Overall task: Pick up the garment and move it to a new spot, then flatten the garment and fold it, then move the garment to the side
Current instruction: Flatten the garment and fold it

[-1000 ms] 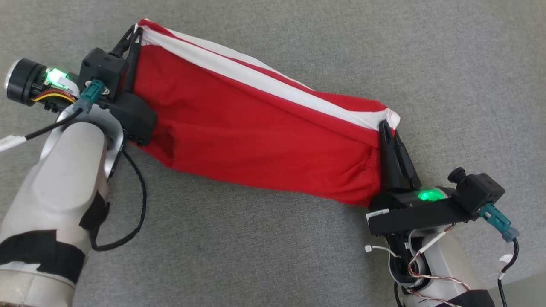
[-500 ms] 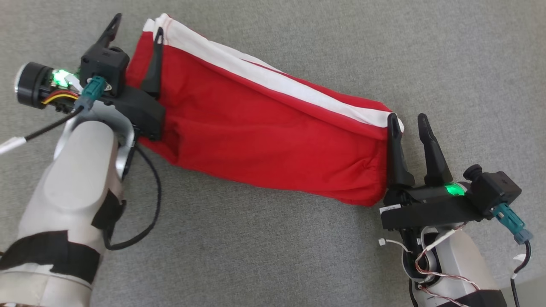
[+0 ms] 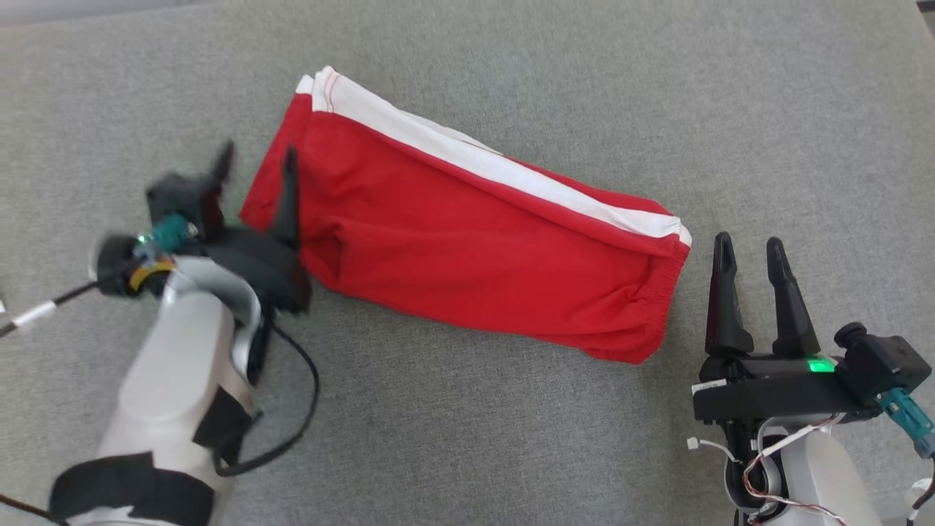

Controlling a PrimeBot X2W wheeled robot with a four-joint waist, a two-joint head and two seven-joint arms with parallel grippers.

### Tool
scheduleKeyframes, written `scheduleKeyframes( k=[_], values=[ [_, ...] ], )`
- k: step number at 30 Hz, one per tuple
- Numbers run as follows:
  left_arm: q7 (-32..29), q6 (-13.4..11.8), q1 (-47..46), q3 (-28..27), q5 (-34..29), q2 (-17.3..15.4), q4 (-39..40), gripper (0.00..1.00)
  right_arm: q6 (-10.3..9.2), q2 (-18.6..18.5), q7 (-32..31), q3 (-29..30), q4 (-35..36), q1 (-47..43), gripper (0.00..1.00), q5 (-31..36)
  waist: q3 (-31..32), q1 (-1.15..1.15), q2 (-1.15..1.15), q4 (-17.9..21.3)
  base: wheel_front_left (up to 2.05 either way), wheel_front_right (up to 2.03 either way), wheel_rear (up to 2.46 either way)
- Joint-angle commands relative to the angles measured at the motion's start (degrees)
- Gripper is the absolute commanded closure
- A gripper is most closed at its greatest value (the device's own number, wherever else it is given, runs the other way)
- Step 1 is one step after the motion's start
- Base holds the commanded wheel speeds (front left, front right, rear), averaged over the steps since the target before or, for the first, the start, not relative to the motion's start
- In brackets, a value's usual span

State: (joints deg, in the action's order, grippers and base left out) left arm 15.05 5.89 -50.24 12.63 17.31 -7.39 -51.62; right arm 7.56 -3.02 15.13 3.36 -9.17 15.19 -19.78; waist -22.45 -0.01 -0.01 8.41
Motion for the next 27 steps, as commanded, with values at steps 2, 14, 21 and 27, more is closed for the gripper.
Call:
scheduleKeyframes(
  k=[2, 14, 21, 27],
  values=[
    [-0.1, 0.8, 0.4, 0.3, 1.8, 1.1, -3.0, 0.0, -0.15, 0.2, 0.0, 0.4, -0.2, -0.9, 0.0, 0.3, 0.8, 0.01, 0.01, -0.2, 0.0, 0.0, 0.0],
    [0.1, 0.4, -1.2, 4.7, 0.2, 0.3, -11.8, 0.0, -0.15, 0.2, 0.0, -0.2, -1.0, -1.2, 0.0, 0.2, 1.9, 0.01, 0.01, 0.4, 0.0, 0.0, 0.0],
    [0.2, -0.3, -0.5, 5.7, -0.5, 0.4, -12.9, 1.0, -0.15, 0.2, 0.0, -0.6, -1.1, -2.3, 0.0, 0.2, 3.0, 0.01, 0.01, 0.4, 0.0, 0.0, 0.0],
    [0.2, 0.4, 0.2, 6.2, -0.2, 0.3, -14.7, 1.0, -0.15, 0.2, 0.0, -1.6, -1.5, -2.8, 0.0, -0.4, 3.7, 0.01, 0.01, 0.2, 0.0, 0.0, 0.0]
  ],
)
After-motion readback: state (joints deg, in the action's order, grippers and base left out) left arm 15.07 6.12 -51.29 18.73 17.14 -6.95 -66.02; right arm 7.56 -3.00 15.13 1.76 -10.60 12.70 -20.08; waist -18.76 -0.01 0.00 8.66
